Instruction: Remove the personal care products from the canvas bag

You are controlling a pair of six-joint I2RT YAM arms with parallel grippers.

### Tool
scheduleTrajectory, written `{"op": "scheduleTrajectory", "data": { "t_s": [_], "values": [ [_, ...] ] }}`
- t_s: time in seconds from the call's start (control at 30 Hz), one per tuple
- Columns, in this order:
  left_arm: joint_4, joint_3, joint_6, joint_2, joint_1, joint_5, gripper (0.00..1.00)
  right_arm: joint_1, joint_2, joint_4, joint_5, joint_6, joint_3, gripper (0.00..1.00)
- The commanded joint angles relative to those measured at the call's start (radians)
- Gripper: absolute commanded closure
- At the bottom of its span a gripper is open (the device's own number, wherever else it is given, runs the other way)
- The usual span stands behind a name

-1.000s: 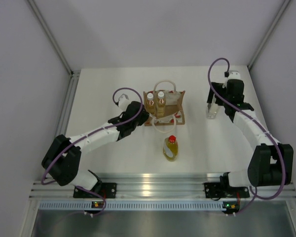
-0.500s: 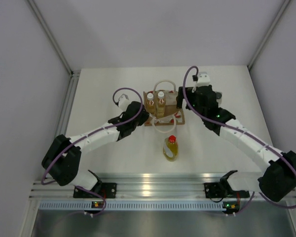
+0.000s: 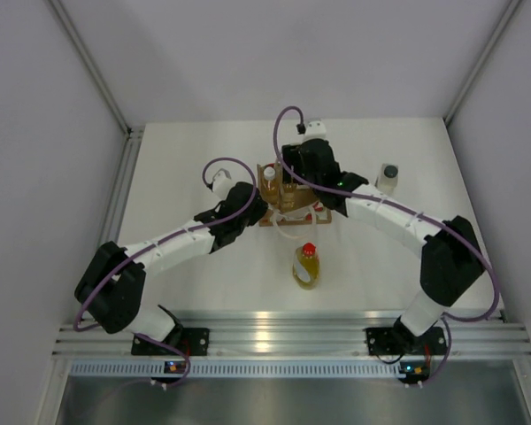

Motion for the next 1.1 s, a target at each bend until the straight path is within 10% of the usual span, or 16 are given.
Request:
{"op": "scheduleTrajectory", "data": {
  "t_s": [0.0, 0.77, 1.07],
  "values": [
    [-0.116, -0.008, 0.029, 0.011, -0.014, 0.022, 1.0, 0.013, 0.055, 0.02, 0.03, 0.002, 0.091, 0.32],
    [-0.116, -0.002, 0.035, 0.021, -0.014, 0.023, 1.0, 0.036, 0.277, -0.099, 0.062, 0.091, 0.14, 0.41],
    [-0.114, -0.007, 0.034, 0.017, -0.014, 0.02, 1.0, 0.036, 0.254, -0.097, 0.064, 0.088, 0.149, 0.75]
  ]
}}
